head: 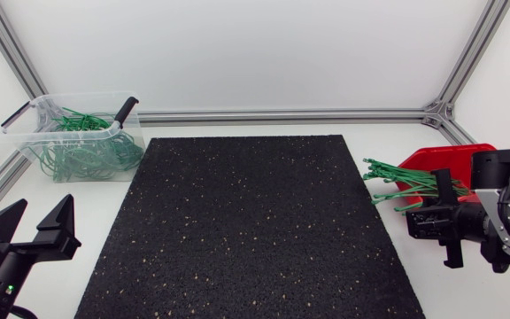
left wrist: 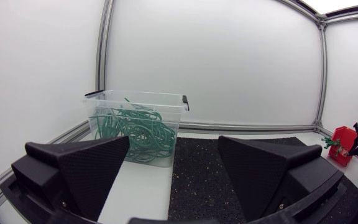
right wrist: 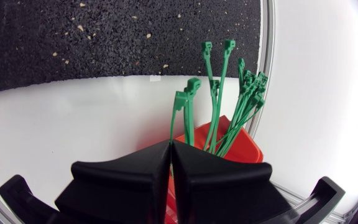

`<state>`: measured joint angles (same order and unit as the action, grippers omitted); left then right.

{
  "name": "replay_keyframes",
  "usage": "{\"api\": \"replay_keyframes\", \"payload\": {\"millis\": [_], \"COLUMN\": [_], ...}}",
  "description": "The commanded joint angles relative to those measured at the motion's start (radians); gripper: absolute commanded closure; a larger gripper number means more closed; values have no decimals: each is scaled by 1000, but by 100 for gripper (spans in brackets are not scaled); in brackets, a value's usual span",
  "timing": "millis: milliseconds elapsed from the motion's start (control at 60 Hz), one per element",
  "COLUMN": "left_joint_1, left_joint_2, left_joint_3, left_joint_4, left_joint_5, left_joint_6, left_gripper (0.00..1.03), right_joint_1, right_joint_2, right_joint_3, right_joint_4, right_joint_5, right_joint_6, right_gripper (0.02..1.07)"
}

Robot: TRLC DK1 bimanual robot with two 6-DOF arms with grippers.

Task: Take a green cable tie from the red box, thread the tail through the head to close it, then place it in the transparent bin on the left.

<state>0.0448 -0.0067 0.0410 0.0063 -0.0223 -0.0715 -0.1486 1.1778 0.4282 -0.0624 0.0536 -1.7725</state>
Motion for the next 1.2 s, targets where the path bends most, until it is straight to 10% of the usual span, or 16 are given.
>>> {"api": "replay_keyframes", "payload": {"millis": [0,750,1183], "left_joint_1": [0,1,24], "left_joint_2": [5,4,-7], "left_joint_3": [-39,-38,-33], "left_joint_4": [-25,-31,-29], "left_joint_5": [7,7,16], "left_joint_6": [-16,-16,-2], "left_gripper": [4,4,4], "right_joint_1": [24,302,423], "right_joint_2": [-38,-162,23], "right_joint_3": [47,658,824], "right_joint_4": [-53,-886,-1122], "right_joint_5": [5,-204,-543], "right_joint_6": [35,755,993], "right_gripper": [101,101,101]}}
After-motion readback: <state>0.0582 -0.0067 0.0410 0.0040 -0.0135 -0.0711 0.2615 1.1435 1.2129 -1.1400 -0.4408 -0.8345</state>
